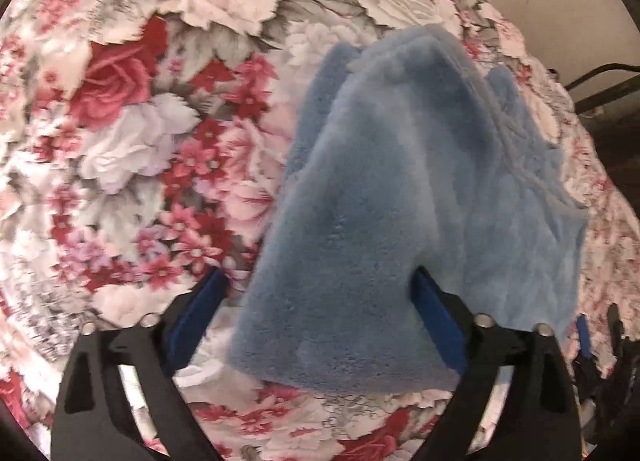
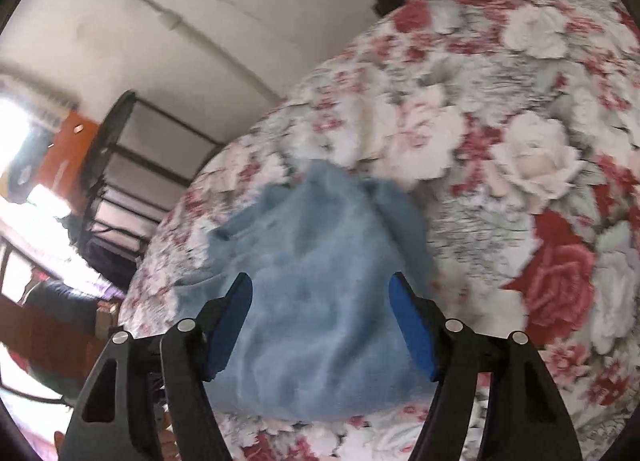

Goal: Fold small clothes
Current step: 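Lower both tools onto the folded blue jacket edges, then grasp the jacket edge with the left tool while the right tool grasps beside it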

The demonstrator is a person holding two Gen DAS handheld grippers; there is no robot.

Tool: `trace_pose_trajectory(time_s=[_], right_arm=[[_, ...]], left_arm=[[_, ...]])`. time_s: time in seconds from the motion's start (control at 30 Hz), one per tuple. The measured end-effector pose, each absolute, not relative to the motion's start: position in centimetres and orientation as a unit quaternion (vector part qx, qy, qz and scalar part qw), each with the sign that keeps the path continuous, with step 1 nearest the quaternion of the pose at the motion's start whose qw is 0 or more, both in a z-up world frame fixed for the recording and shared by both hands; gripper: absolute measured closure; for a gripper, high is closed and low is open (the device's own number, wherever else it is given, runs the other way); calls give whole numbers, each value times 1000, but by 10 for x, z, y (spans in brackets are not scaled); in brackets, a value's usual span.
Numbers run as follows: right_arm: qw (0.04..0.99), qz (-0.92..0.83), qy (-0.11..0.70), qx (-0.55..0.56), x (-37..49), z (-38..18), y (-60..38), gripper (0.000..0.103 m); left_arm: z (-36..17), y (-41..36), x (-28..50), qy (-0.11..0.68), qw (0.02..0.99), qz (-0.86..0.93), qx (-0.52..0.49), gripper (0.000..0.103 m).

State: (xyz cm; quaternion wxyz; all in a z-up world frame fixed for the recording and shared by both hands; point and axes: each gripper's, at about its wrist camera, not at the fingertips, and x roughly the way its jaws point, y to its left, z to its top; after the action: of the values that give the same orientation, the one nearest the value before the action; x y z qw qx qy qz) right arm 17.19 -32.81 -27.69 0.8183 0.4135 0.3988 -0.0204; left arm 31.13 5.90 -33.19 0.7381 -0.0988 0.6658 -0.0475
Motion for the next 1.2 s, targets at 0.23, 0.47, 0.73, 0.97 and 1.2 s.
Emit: trace_pose_trajectory(time_s=[0.23,0.47,0.73,0.97,1.2], right_arm=[[800,35,433,414,189,-291,-306,32],[798,0,498,339,200,-314,-290,46],[847,7,465,257,205,-286,-268,46],[818,-3,523,239,215,-314,-262,47],[812,3,494,311,209,-300,-283,46]], left_arm=[[-345,62,321,664,734,-90,-109,29],[-338,22,318,651,749,-102,-69,60],[-318,1,315,634,766,-97,-40,72],[-303,6,306,632,769,-90,-30,74],[-269,5,290,604,790,-109,-17,76]])
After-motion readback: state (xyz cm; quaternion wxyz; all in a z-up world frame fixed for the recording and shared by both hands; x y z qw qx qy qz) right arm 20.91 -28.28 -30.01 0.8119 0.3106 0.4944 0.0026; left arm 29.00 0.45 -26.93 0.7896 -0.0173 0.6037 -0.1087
